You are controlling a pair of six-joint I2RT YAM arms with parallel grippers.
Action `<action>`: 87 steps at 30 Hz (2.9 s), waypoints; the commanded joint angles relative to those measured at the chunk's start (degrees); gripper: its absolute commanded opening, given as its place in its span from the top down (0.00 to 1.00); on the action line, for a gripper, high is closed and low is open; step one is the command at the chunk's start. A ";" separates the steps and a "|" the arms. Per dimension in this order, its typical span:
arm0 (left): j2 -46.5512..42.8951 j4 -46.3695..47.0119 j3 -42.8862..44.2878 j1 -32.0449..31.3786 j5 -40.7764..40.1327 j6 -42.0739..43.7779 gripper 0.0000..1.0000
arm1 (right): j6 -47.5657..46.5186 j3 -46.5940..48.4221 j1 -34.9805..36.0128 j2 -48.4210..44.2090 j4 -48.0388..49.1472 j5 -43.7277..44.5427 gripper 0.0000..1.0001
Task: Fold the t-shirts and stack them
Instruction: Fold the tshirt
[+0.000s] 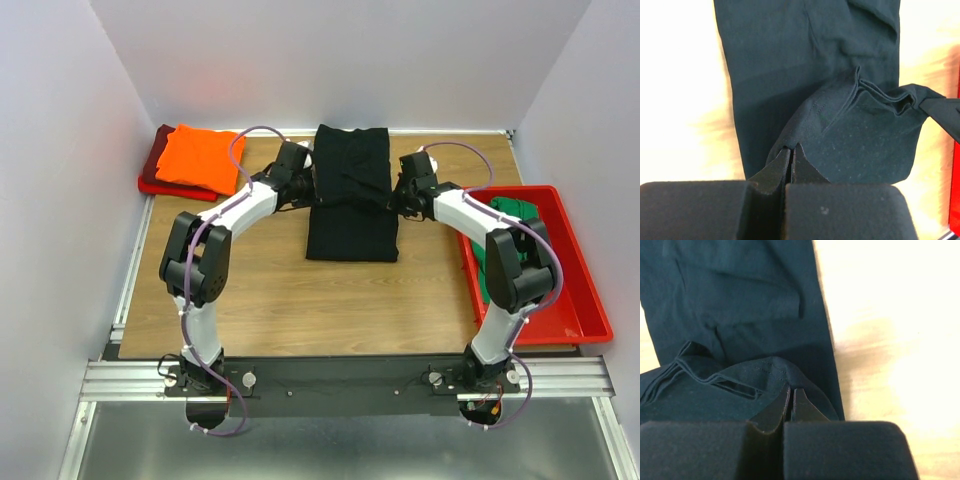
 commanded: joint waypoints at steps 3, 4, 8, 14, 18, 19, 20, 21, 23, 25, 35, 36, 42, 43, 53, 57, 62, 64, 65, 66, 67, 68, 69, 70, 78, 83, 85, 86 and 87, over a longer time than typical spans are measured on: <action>4.06 -0.69 5.17 1.30 2.14 1.02 1.00 | -1.66 5.02 -2.08 4.29 0.91 -3.42 1.00; 5.02 -0.26 6.13 1.65 3.19 1.20 1.00 | -1.84 5.46 -2.25 5.42 1.00 -3.60 1.00; 7.22 0.97 7.28 2.62 4.17 1.73 0.87 | -2.54 7.92 -2.87 8.16 1.18 -5.09 0.76; 5.29 4.06 7.27 5.43 5.05 2.60 0.32 | -4.30 9.16 -3.49 5.45 1.09 -4.22 0.23; 2.57 3.08 5.79 5.44 3.29 3.13 0.40 | -4.83 5.74 -3.49 1.49 1.18 -5.18 0.26; 2.13 3.43 5.00 5.35 3.72 3.05 0.45 | -4.57 4.95 -3.40 0.61 1.35 -5.36 0.29; 1.26 4.05 3.17 5.26 4.42 2.52 0.51 | -4.48 3.20 -2.79 0.08 1.53 -5.45 0.29; 1.07 4.31 2.54 4.74 4.87 2.34 0.65 | -4.48 2.66 -2.43 -0.62 1.61 -5.53 0.30; 1.07 4.58 1.13 3.95 5.83 1.99 0.74 | -4.13 0.91 -1.03 -0.98 1.61 -5.80 0.34; 1.07 4.75 -0.09 2.37 6.10 1.47 0.88 | -3.78 -1.29 0.81 -1.50 1.61 -6.06 0.36; 1.08 8.18 -11.94 -2.38 2.95 -2.93 1.00 | -1.14 -10.61 4.16 -1.24 1.70 -5.36 0.43; 0.81 8.62 -13.27 -2.65 2.68 -3.11 1.00 | -1.14 -11.66 4.33 -1.50 1.79 -5.53 0.42; -0.95 9.59 -20.49 -5.28 1.62 -3.72 1.00 | -1.84 -17.82 4.86 -4.92 1.70 -7.72 0.43; -1.65 9.68 -21.28 -5.72 1.62 -3.81 1.00 | -1.84 -18.78 4.95 -5.46 1.62 -7.73 0.43; -10.69 9.76 -33.84 -7.48 2.85 -4.60 1.00 | 0.18 -29.42 8.28 -15.91 -1.28 -12.38 0.43; -14.74 9.76 -37.54 -8.71 4.43 -5.30 1.00 | 0.62 -31.97 9.61 -19.96 -4.18 -13.10 0.43; -20.01 6.70 -37.47 -8.80 3.74 -2.94 1.00 | 1.14 -30.41 9.61 -25.40 -10.42 -10.11 0.41; -22.12 5.46 -36.06 -8.54 3.38 -1.71 1.00 | 1.67 -28.73 9.70 -28.21 -13.05 -7.57 0.41; -22.74 4.15 -35.62 -8.19 3.29 -1.35 1.00 | 1.68 -27.94 9.61 -28.84 -13.85 -6.86 0.41; -23.27 3.62 -35.26 -8.01 3.11 -1.00 1.00 | 1.85 -26.63 9.61 -29.36 -14.55 -6.77 0.41; -24.14 3.35 -35.00 -7.40 2.94 -0.56 0.98 | 2.20 -26.01 9.61 -29.63 -15.08 -4.16 0.43; -24.33 3.52 -34.74 -6.96 2.94 -0.30 0.97 | 2.20 -25.39 9.61 -29.11 -15.00 -3.52 0.43; -23.72 4.66 -33.60 -6.52 3.20 0.23 0.97 | 2.03 -22.86 9.61 -27.10 -14.91 -2.99 0.47; -23.02 5.36 -31.33 -5.21 3.20 0.75 0.96 | 1.59 -21.27 9.52 -25.34 -14.82 -2.99 0.49; -9.75 8.17 -17.61 -1.77 3.46 2.25 0.97 | -0.43 -8.34 9.44 -10.42 -7.01 2.11 0.60; -2.36 9.32 -13.20 -0.98 3.90 1.12 0.99 | -1.66 -4.91 9.26 -3.01 -3.66 3.07 0.62; -1.22 10.99 -14.25 -0.72 3.64 -0.55 0.99 | -2.01 -4.99 8.91 -0.12 -1.74 3.95 0.62; -0.26 12.04 -15.12 -0.46 3.81 -0.99 0.99 | -2.02 -5.17 8.47 0.77 -1.12 4.39 0.62; 0.10 12.57 -15.65 -0.45 3.47 -1.35 0.99 | -1.93 -5.52 8.21 1.82 -0.67 4.31 0.62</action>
